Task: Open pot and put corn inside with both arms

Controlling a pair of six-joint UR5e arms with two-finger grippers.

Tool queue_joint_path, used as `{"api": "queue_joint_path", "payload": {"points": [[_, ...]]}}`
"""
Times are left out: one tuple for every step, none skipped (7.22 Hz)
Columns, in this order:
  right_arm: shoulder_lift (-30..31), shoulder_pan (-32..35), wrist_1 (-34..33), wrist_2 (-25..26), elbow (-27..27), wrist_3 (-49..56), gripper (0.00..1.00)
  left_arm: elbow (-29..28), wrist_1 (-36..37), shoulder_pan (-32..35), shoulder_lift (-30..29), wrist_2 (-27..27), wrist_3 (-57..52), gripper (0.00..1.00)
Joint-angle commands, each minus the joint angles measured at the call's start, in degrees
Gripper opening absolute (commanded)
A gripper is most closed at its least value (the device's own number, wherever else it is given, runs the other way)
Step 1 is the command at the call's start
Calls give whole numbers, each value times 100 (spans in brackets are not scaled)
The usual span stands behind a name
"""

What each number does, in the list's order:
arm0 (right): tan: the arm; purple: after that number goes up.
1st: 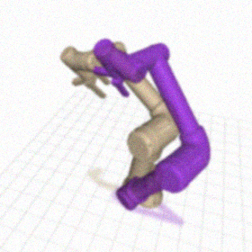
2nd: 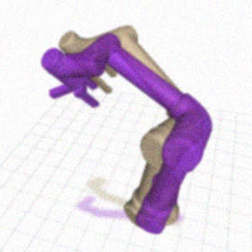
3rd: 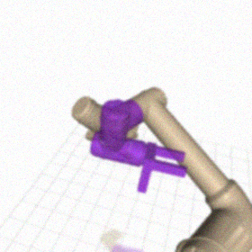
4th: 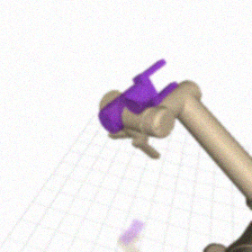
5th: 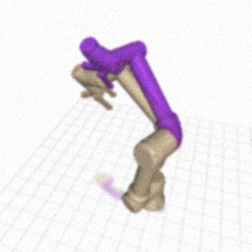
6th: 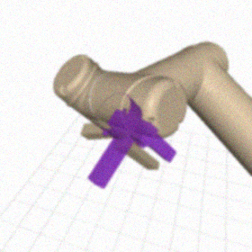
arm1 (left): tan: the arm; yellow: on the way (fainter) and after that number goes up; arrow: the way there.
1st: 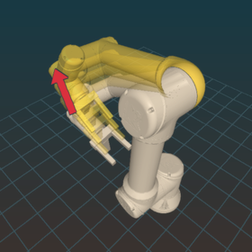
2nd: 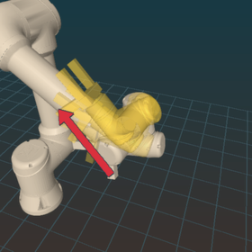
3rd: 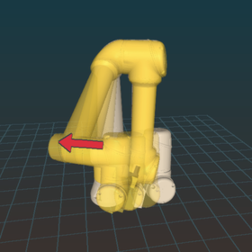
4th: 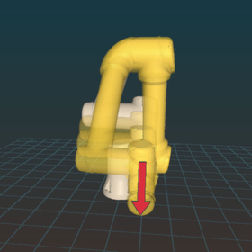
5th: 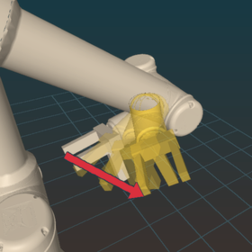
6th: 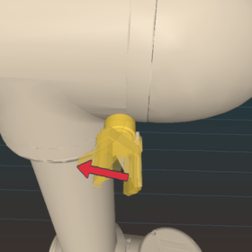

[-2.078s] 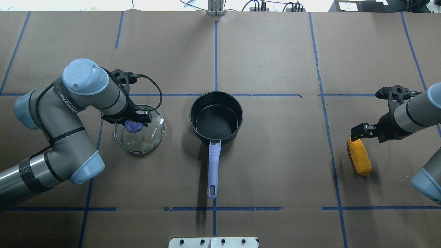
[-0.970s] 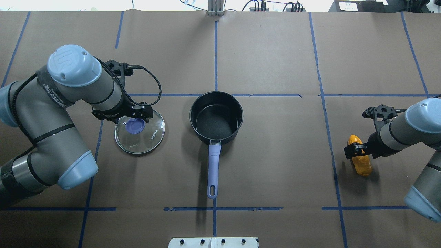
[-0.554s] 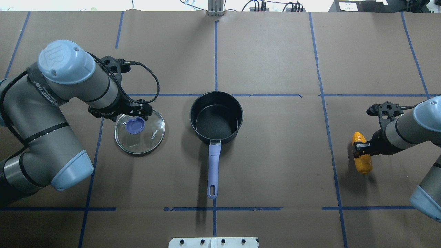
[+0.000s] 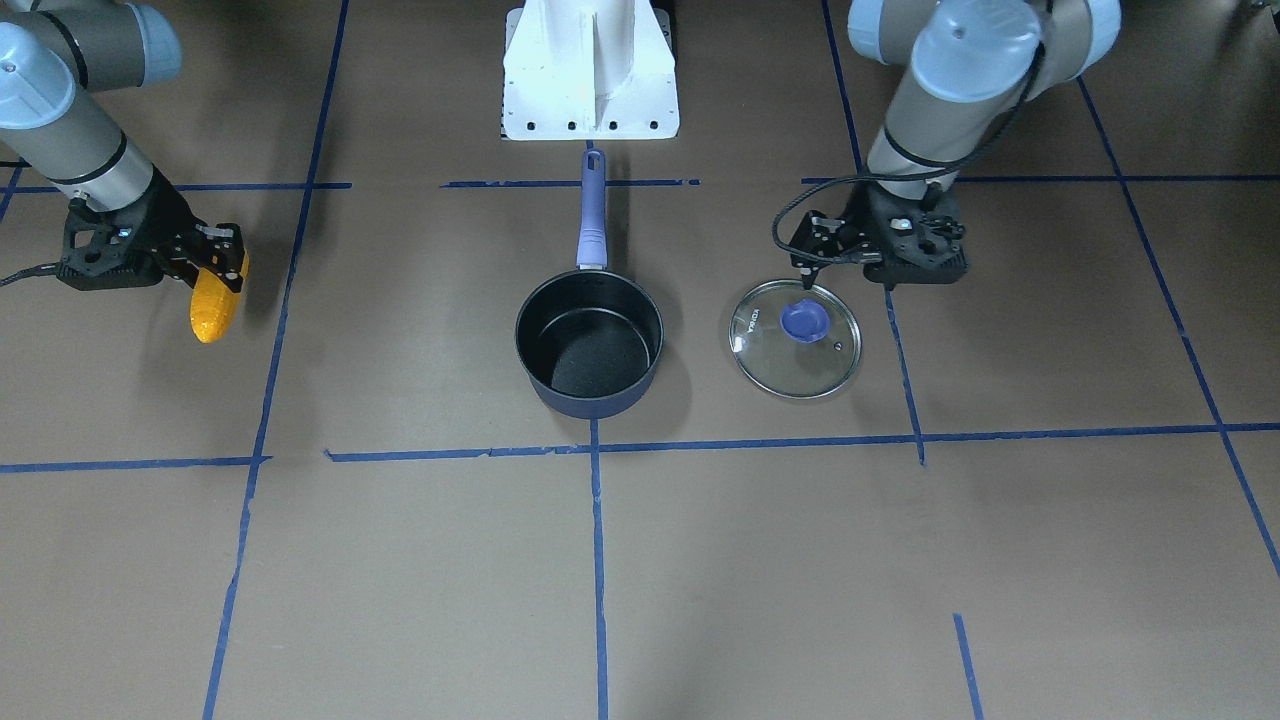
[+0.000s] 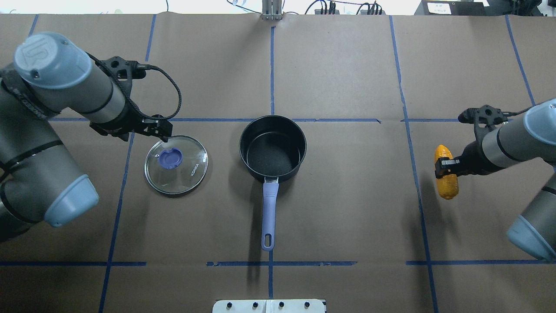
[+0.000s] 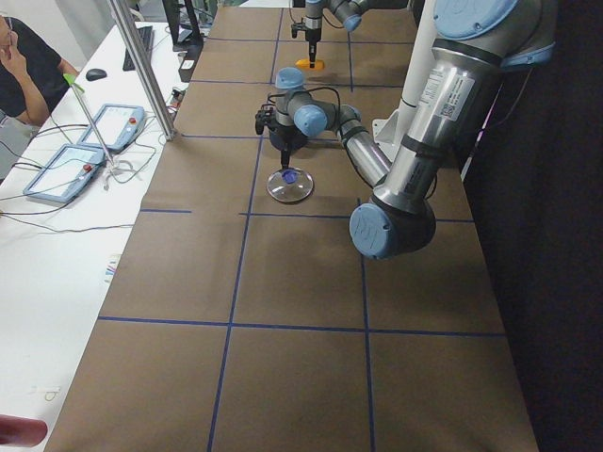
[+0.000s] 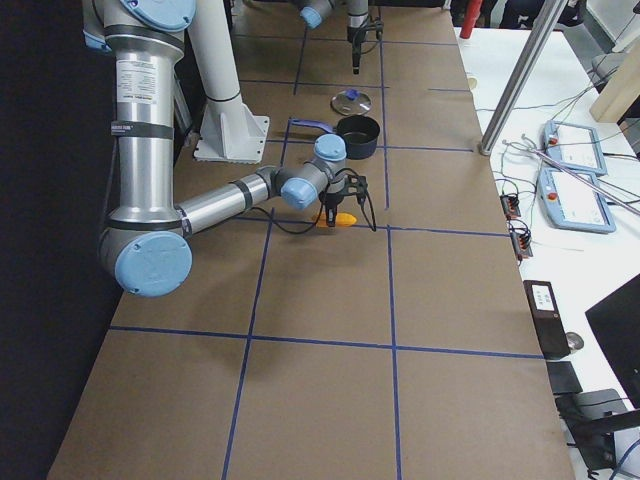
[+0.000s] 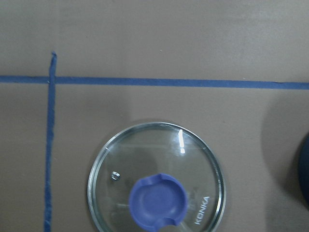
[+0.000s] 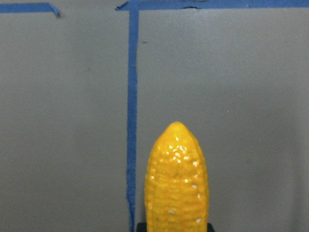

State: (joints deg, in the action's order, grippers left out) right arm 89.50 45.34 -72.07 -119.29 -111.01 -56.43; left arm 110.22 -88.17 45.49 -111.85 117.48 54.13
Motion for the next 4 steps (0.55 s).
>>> {"api": "queue_joint_path", "payload": {"points": [[-1550,36,-1783,20,-105,-9,0,-61,-69,494,364,214,-822,100],[-2437,-42,-2698,28,-70,-17,0,-70,-78,687,496,223,-1095,100],[-3012,-217,-3203,237,26,-61,0,-123,-78,890,558,406,-1411,100],[-3339,-393,-3208,300,79,-523,0,-175,-78,1022,672,477,-1710,100]]}}
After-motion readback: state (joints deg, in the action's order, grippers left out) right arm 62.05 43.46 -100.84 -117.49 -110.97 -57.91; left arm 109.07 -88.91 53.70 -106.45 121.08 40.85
